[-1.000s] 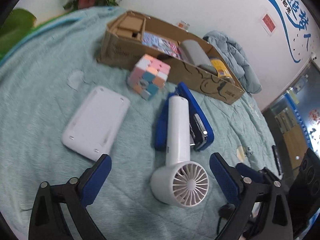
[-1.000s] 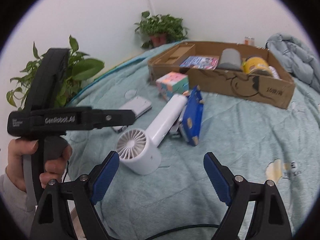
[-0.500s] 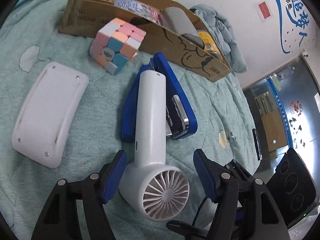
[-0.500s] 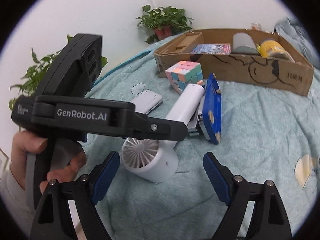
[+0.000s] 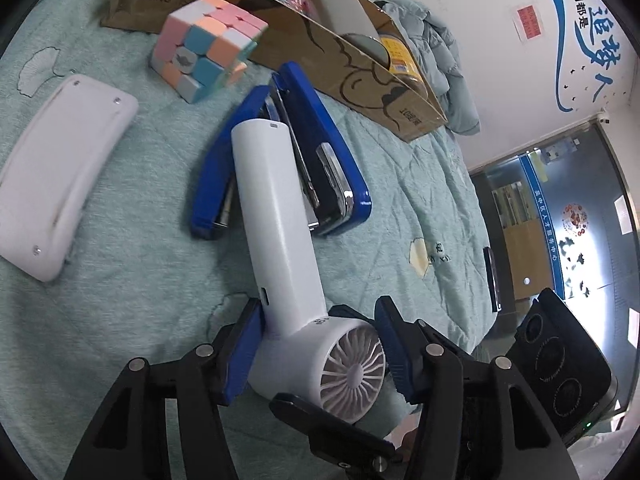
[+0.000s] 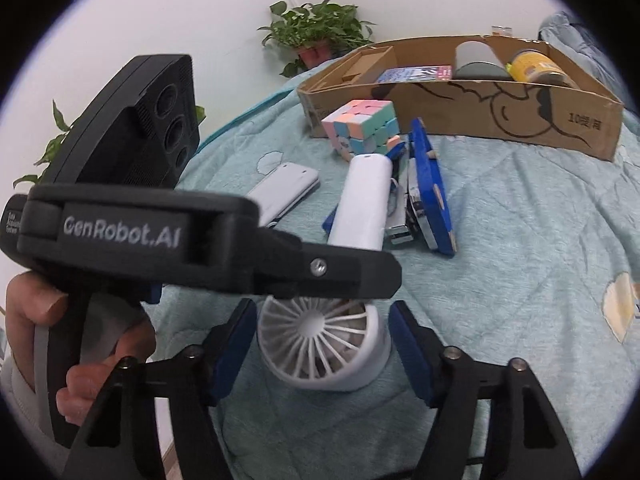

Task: Organize rigid objects
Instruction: 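Lift the white fan with the left gripper and carry it toward the box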

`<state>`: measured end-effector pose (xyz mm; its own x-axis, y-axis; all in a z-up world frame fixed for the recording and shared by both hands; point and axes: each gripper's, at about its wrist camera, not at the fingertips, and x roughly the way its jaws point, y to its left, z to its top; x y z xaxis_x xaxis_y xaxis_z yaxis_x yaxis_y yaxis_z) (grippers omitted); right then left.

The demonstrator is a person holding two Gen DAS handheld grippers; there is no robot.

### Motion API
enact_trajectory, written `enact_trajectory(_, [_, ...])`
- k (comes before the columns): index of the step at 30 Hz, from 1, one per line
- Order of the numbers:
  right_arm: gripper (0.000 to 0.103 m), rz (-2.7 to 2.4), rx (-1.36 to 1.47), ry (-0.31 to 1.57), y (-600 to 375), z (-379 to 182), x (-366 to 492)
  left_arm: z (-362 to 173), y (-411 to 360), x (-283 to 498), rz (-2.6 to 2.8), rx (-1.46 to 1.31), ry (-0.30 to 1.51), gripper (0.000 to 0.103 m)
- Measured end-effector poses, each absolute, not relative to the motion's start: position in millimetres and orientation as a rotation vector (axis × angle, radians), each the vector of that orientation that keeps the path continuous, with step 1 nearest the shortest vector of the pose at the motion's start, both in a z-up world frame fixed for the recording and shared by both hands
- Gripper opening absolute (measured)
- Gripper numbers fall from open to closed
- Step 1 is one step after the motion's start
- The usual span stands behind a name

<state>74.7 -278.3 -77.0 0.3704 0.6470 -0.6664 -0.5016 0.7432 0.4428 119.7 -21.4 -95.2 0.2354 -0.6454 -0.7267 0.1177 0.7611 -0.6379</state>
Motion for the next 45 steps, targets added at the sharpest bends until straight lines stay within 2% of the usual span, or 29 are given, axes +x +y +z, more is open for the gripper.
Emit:
enact_trajectory(3, [0.062,0.74,0.226,0.939,-287.1,-79.6,78.6,-93.6,-30.5,120.5,-0.559,-0.504,1.218,0.06])
enact_trajectory(11, [0.06,0.727,0.507,1.0,-322.9,-91.8,88.2,-81.1,-47.6,119.2,-0.615,-0.454,1.199,0.06])
enact_trajectory(15, [0.058,0.717,0.701,1.036,-345.0,-104.5,91.3,-77.8,-29.1,126.4,-0.602,-0.533,1.176,0.06])
enact_trajectory(19, [0.055,0.69,0.8,1.038,-359.2,-112.6,93.3,-72.9,-18.4,138.0,-0.52,-0.498,1.129,0.06])
enact_trajectory(23, [0.057,0.612,0.736,1.018,-367.5,-104.5,94.2,-92.1,-32.5,143.1,-0.525,-0.483,1.187,0.058])
enact_trajectory(26, [0.057,0.543,0.437,0.926,-354.8,-79.8,88.1,-103.0,-43.0,145.8,-0.537,-0.488,1.224,0.046])
enact_trajectory(28, [0.057,0.575,0.325,0.889,-347.0,-72.9,83.0,-106.8,-46.9,148.1,-0.535,-0.479,1.224,0.046])
enact_trajectory(32, [0.059,0.688,0.149,0.866,-328.1,-68.7,66.6,-113.0,-43.8,154.8,-0.513,-0.537,1.234,0.039])
enact_trajectory(35, [0.062,0.662,0.096,0.892,-319.5,-65.5,63.4,-114.4,-44.0,154.7,-0.513,-0.533,1.231,0.038])
enact_trajectory(40, [0.06,0.619,0.002,0.928,-304.5,-69.8,51.6,-112.4,-43.1,153.0,-0.501,-0.497,1.234,0.035])
enact_trajectory(45, [0.059,0.594,0.035,0.918,-298.2,-69.6,48.5,-98.0,-38.1,146.5,-0.484,-0.475,1.197,0.033])
